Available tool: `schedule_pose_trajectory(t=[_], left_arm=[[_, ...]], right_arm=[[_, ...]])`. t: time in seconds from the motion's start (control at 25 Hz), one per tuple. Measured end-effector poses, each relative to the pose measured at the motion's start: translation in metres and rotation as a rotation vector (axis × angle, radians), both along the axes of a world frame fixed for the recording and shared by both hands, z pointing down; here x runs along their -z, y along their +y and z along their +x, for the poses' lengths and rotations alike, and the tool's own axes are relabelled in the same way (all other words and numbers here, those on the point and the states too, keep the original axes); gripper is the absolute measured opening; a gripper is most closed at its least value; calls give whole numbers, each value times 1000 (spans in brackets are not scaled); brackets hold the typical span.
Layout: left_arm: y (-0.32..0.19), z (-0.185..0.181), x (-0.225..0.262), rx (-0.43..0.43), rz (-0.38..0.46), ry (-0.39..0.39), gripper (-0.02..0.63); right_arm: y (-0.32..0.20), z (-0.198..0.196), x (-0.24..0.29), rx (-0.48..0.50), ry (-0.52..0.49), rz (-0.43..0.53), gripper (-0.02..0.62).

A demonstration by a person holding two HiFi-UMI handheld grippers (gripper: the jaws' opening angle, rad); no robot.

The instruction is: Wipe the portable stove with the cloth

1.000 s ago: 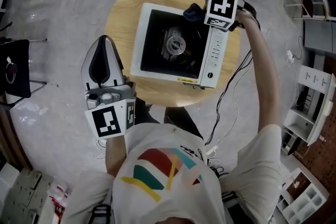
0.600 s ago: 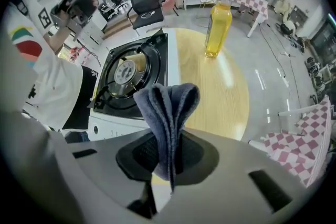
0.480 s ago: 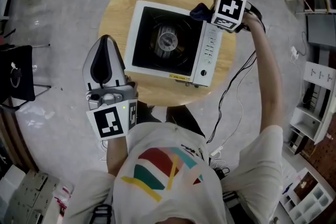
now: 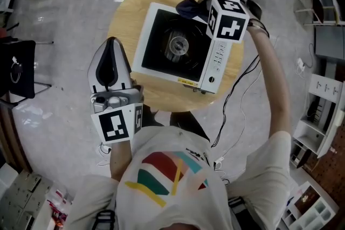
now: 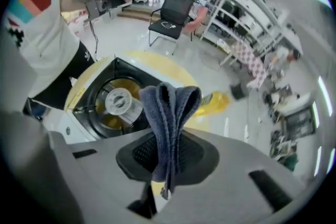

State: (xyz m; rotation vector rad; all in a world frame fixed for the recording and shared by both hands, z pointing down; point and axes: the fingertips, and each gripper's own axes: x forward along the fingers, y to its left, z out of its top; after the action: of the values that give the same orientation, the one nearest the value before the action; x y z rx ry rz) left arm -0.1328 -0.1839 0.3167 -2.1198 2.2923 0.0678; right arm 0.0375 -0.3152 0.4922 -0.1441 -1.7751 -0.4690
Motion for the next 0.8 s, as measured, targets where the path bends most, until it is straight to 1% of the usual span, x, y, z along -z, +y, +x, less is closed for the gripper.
schedule_pose_trajectory(t=[0.08,0.16,0.2,0.24,0.32,0.4,0.48,0.6,0.68,0.8], left_arm=[[2,-10,3,14,7,1,6],[6,-26,4,33,14,1,6],[9,-37,5,46,16,2,6],[12,-48,5,62,18,5,6],[19,-69,5,105,18,12,6],[27,-88,1,162,10,22,6],[35,-106,-6,201,2,31,6],[47,-131,-16,229,-12,45,6],[52,-144,-21,244,-17,53,6],[55,-150,-21,255,5,62,6]], right_arm=[[0,-39,10,172,-3,172,32],[0,-71,8,410,43,342,32],[2,-84,2,528,76,389,32],[5,-95,-6,624,106,399,32],[10,-109,-22,750,143,360,32],[9,-118,-36,825,170,336,32],[5,-123,-51,863,200,340,32],[9,-131,-65,898,245,337,32],[15,-136,-69,949,298,340,32],[26,-137,-75,1031,376,334,32]])
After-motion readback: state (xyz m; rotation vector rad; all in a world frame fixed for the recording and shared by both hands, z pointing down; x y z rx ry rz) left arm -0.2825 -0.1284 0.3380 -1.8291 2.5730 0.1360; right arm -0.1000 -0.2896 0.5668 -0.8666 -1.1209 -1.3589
